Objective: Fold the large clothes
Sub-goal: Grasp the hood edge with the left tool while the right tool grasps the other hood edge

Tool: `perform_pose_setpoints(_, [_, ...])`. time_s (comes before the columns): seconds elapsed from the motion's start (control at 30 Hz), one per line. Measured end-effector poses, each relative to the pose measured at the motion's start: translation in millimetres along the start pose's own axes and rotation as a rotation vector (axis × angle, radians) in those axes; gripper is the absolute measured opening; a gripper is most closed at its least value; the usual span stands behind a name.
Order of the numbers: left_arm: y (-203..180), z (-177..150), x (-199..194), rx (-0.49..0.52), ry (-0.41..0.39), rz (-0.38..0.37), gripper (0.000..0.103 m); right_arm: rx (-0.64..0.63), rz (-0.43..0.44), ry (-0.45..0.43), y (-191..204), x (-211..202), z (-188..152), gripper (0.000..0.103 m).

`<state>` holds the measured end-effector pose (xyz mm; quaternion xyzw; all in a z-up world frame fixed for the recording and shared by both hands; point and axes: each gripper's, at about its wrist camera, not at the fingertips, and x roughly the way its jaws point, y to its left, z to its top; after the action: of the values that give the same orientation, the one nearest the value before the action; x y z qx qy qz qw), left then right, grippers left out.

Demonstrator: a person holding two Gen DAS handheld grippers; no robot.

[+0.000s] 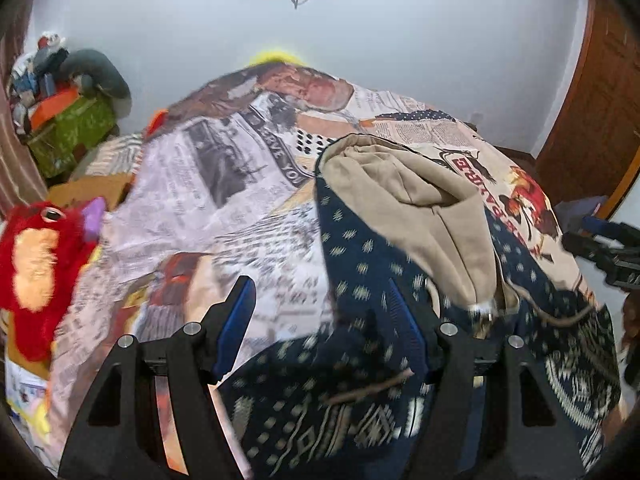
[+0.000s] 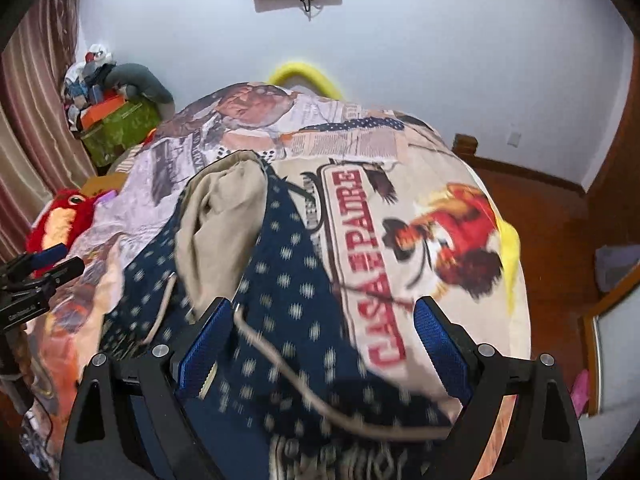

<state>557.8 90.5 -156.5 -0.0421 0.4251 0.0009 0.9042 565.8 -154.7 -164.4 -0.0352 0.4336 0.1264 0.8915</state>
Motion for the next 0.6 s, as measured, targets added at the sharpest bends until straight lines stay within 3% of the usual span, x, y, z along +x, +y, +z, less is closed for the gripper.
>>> perform_pose_setpoints(0.2, [6,18,56,-0.103,0.074,-0.039,0.067,0.022,0.013,0.067,4,60,17,0.091])
perform_pose_setpoints(0.33, [10,23,82,-0.166,0.117,-0.084,0.067,0.065,0.084,0.109,8,93,24,0.091])
perform_pose_setpoints(0.47, [6,24,100,-0.18,0.146,-0.097,0.067,0.074,0.118,0.133,17,112,28,0.082])
perform_pose_setpoints(0.57, [2,23,104,-0.191,0.154,-0.13,0.053,0.083,0.133,0.166,22,125,29,0.068])
perform_pose_setpoints(0.6, [1,24,104,-0.203,0.156,-0.152,0.043,0.096,0.135,0.165,22,127,28,0.064])
